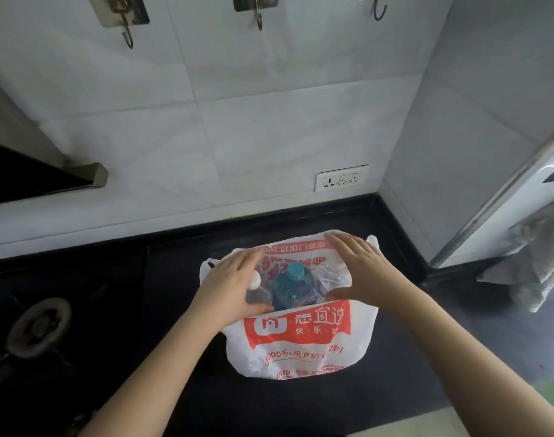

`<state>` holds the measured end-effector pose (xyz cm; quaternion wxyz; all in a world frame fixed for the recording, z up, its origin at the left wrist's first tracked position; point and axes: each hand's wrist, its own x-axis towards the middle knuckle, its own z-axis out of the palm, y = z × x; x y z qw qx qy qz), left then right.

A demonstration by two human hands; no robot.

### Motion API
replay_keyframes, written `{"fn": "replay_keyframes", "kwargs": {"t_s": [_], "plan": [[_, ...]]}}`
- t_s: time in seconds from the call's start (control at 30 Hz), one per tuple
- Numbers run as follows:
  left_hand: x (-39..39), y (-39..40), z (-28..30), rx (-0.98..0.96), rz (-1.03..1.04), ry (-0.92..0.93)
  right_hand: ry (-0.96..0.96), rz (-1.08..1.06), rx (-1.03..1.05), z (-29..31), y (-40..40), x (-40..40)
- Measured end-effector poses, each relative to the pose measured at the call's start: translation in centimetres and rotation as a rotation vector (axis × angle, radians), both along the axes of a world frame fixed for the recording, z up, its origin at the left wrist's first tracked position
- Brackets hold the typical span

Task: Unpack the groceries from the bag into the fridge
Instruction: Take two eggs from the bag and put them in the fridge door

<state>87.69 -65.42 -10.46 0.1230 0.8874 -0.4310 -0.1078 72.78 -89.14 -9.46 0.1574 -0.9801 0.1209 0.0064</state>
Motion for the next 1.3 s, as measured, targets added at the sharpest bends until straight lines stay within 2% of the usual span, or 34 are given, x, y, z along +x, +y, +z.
{"fn": "replay_keyframes", "kwargs": {"t_s": [0.4,0.77,0.93,1.13,1.3], "plan": [[-1.1,0.8,-2.9,-0.181,0.245,0.288,0.140,-0.126,0.116,-4.3,-1.8,-1.9],[-1.4,1.7,-7.8,-0.250,0.357,0.544,0.230,-0.102,0.033,-9.4,-1.3,-3.3],[-1.8,2.0,-10.0,-0.271,0.364,0.542,0.271,-0.120,-0.033,-11.9,-0.4,-4.3],[-2.1,2.0,-10.9,-0.275,0.327,0.558,0.308,-0.146,-0.009,-13.7,0.0,-4.9],[-2.6,2.6,-12.1,-0.315,0.300,0.420,0.228,-0.171,-0.067,-14.1,0.1,-5.1]]}}
